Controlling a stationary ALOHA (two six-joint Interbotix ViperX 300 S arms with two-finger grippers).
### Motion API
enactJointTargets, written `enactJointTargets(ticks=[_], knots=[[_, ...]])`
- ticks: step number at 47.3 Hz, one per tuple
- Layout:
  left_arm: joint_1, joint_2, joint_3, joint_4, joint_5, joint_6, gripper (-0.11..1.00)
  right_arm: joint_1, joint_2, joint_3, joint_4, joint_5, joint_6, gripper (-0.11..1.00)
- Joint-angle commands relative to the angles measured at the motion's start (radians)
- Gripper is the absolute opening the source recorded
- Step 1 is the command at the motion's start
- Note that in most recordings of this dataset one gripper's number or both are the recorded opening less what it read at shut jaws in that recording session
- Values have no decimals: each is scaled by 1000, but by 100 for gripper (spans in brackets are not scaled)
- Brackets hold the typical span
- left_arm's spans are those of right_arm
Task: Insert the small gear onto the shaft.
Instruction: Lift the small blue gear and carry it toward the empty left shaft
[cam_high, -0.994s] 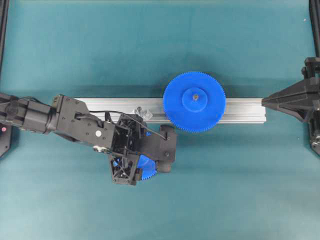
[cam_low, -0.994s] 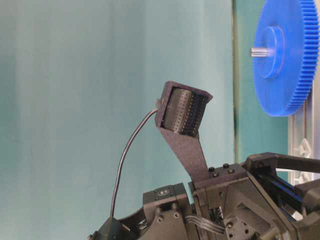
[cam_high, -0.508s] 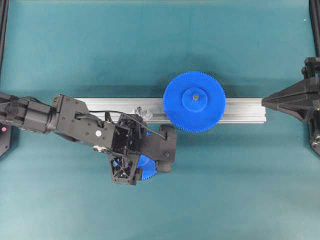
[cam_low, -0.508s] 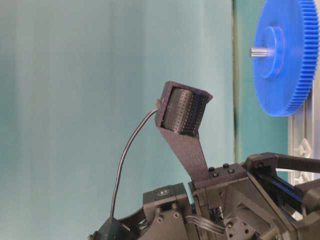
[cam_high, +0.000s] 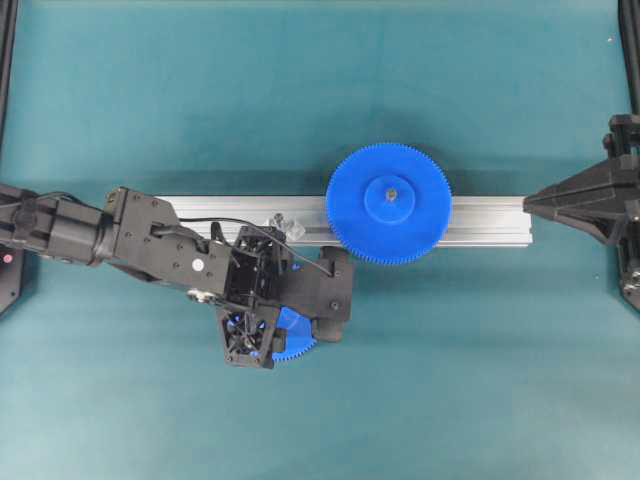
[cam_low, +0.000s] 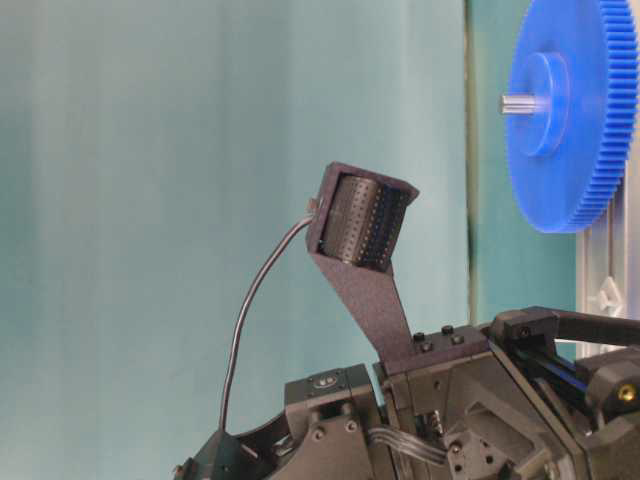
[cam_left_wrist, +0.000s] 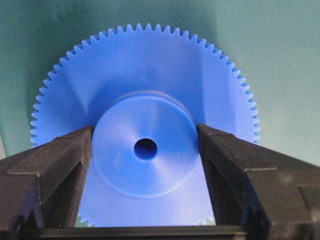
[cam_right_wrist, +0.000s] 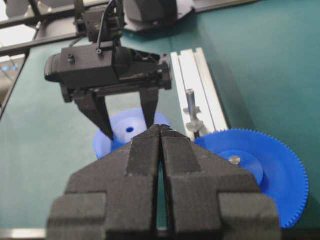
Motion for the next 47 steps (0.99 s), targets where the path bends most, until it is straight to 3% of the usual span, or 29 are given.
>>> enactJointTargets(ticks=[1,27,47], knots=[[-3,-14,-11,2,3,2,69,-2,5,-12,0,-5,8,4],[-3,-31,-18,2,6,8,69,-2,5,-11,2,-5,8,4],[-3,-77,-84,2,124,12,69,-3,5,-11,0,-5,8,4]])
